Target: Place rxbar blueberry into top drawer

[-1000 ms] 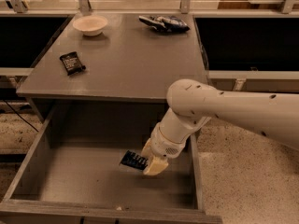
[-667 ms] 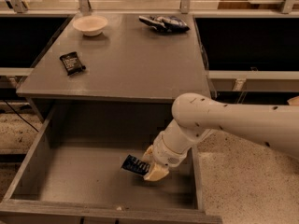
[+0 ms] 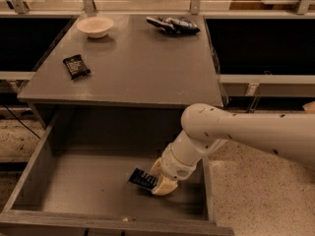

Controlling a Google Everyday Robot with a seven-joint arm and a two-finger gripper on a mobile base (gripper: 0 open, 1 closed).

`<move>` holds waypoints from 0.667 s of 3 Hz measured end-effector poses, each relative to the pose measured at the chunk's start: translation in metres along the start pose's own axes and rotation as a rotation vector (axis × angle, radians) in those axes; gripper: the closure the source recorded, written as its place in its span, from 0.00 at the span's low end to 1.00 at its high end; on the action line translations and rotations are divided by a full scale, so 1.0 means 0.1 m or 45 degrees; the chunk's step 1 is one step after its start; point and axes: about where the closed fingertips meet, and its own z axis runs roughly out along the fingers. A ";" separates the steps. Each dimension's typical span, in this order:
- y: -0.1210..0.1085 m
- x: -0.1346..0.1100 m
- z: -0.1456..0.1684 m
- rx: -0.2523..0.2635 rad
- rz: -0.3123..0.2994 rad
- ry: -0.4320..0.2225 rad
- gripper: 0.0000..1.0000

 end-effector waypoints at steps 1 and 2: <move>0.01 0.10 0.19 -0.041 0.025 -0.022 1.00; 0.01 0.10 0.19 -0.041 0.025 -0.022 0.98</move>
Offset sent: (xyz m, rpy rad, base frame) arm -0.0054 0.0004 -0.0295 0.0206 0.0536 -0.0065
